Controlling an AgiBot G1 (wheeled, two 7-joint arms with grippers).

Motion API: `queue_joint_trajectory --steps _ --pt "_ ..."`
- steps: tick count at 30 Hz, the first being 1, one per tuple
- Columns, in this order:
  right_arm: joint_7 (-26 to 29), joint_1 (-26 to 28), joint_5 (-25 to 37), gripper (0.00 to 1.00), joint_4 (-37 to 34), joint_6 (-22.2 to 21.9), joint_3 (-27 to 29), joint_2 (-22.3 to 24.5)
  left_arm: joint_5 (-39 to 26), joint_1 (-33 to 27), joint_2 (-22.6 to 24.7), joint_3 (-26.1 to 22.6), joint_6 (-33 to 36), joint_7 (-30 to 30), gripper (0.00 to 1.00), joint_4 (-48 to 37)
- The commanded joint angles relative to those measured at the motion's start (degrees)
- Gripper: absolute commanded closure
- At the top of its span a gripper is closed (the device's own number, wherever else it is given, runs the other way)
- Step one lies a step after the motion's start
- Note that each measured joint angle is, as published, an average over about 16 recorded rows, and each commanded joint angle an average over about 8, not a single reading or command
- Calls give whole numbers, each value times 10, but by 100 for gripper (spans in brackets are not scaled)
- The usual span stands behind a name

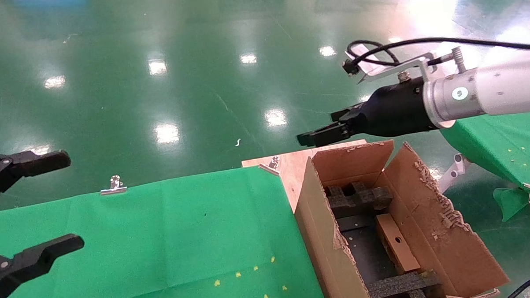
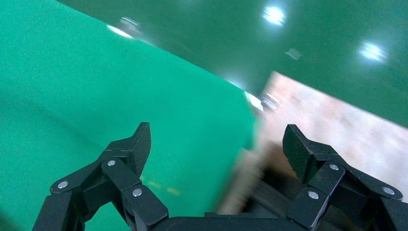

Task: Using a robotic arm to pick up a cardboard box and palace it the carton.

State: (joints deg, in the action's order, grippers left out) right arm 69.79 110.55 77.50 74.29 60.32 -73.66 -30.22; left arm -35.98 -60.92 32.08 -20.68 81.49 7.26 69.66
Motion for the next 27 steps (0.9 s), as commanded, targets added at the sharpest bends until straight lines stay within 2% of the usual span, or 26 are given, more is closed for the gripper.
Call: queue_joint_trajectory --steps 1,27 --pt "-8 -7 -4 0 -1 3 7 -1 0 0 0 0 0 0 0 0" --pt "-277 -230 -167 0 -4 119 271 -23 0 0 0 0 0 0 0 0"
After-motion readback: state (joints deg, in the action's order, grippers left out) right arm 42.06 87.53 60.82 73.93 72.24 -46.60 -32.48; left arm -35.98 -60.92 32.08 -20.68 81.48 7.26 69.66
